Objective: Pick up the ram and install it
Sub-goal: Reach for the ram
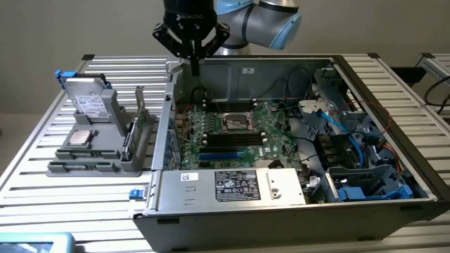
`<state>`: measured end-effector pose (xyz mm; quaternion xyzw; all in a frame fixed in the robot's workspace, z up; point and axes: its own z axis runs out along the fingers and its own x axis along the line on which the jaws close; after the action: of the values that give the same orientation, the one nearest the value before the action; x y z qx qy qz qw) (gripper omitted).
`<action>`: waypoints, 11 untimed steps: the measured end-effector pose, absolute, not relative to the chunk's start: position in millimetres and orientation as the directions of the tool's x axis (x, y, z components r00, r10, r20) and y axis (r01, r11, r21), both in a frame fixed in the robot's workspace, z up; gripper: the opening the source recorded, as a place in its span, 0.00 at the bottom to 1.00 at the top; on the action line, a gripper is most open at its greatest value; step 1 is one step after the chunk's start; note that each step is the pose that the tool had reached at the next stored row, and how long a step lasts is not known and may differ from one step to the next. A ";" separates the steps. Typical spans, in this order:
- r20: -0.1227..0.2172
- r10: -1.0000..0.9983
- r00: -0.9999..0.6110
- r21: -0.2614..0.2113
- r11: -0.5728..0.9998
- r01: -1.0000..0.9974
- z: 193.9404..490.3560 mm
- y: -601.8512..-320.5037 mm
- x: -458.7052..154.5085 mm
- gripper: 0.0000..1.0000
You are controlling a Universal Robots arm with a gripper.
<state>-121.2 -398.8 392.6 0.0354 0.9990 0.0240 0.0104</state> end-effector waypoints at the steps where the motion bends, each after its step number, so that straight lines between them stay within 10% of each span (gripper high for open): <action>1: -0.019 0.071 -0.997 0.049 0.996 0.070 392.6 -398.8 -121.2 0.11; 11: -0.019 0.071 -0.997 0.049 0.996 0.070 392.5 -412.6 -128.1 0.11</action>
<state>-128.1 -412.6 392.5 0.0354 0.9990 0.0239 0.0103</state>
